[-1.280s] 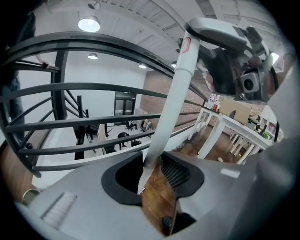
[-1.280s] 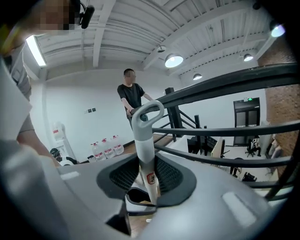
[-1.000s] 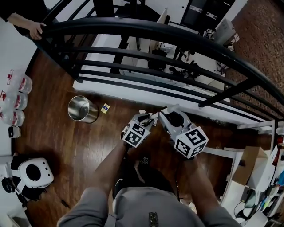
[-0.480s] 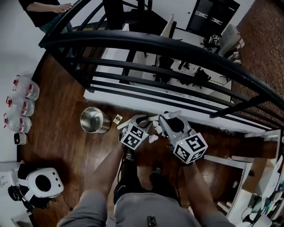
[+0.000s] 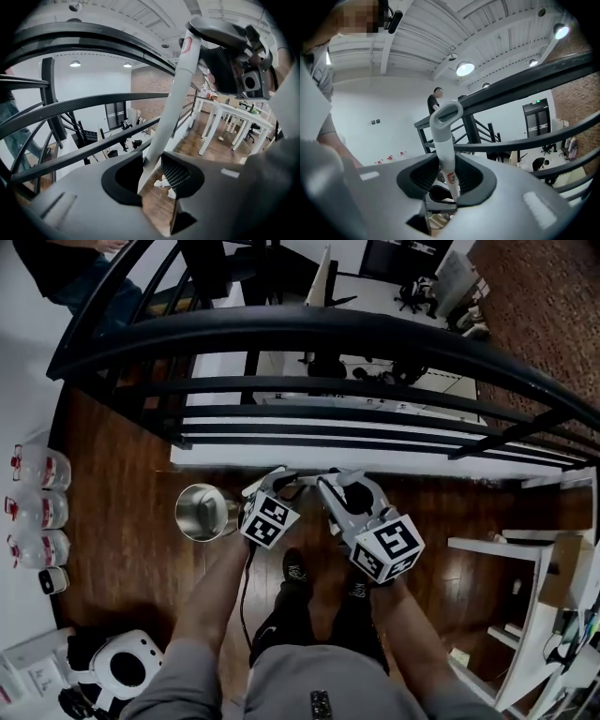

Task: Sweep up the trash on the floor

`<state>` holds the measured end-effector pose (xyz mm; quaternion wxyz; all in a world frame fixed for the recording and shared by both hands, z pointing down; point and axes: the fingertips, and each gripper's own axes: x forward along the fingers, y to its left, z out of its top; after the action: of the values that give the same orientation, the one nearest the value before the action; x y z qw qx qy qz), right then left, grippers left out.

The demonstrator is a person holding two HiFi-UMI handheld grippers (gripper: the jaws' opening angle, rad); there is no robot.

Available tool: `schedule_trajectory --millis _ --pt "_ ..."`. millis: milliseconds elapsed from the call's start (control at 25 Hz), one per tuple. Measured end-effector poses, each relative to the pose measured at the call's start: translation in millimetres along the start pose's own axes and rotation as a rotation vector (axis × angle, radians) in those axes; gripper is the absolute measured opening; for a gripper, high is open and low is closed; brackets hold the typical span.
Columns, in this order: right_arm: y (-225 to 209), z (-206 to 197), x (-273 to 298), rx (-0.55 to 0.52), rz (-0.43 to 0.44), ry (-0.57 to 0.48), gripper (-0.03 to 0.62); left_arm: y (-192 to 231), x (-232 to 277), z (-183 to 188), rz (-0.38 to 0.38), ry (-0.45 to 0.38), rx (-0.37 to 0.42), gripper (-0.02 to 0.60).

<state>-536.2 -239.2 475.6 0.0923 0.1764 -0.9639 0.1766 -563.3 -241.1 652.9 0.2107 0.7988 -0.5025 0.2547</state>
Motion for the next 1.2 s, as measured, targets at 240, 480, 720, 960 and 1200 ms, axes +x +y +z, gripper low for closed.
schedule_trajectory --millis 240,480,720,960,1200 --pt "-0.9 -15.5 20.4 0.019 -0.019 0.007 0.101 16.1 5.5 -18.0 -0.017 0.019 0.004 0.126" --pt "-2.2 -28.5 30.6 0.026 -0.006 0.047 0.100 24.0 6.4 -35.1 0.001 0.002 -0.067 0.132" --pt "-7.8 -28.6 22.0 -0.008 0.004 0.080 0.098 12.3 13.8 -31.2 0.007 -0.020 -0.103 0.133" --pt "-15.6 -31.9 -3.6 -0.038 0.010 0.101 0.098 -12.4 24.8 -25.2 0.004 -0.028 -0.122 0.137" --pt "-34.6 -25.1 -44.9 -0.064 -0.003 0.097 0.099 -56.4 45.3 -3.2 -0.019 -0.045 -0.128 0.135"
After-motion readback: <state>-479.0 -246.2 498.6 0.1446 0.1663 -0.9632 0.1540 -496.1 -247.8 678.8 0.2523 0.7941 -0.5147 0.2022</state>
